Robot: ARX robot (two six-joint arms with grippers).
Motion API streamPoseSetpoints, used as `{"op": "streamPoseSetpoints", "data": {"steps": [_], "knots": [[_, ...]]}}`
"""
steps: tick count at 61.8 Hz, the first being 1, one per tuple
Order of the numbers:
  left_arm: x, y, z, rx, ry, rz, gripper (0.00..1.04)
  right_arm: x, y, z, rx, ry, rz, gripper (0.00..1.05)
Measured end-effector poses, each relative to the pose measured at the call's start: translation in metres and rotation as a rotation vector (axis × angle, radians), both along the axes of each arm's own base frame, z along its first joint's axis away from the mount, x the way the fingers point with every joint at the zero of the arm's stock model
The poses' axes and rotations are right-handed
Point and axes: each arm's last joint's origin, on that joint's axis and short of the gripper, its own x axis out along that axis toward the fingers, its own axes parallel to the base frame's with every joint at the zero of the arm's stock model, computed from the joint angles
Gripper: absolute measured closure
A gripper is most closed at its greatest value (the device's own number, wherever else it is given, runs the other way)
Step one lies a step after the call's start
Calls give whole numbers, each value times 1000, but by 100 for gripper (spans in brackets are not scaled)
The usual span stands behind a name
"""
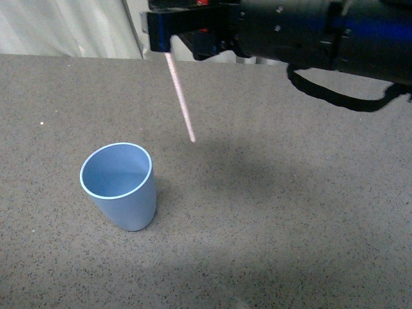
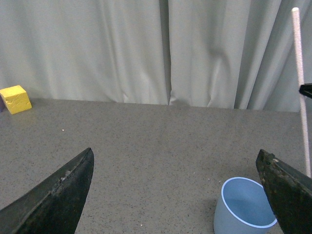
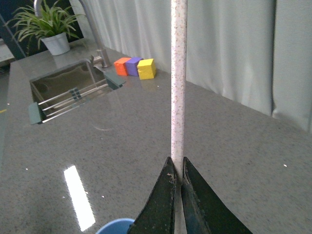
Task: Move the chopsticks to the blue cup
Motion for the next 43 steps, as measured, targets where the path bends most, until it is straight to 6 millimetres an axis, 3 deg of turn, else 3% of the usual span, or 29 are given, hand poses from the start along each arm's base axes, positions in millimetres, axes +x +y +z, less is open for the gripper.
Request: {"op": "streamPoseSetpoints", "data": {"steps": [11, 22, 43], "knots": [[0, 0, 0, 0, 0, 0, 7, 14, 31, -3, 36, 49, 93, 104], [0, 0, 0, 0, 0, 0, 7, 17, 55, -19, 30, 100, 148, 104], [0, 0, 0, 0, 0, 0, 7, 11, 65, -58, -61, 156, 152, 104]]}}
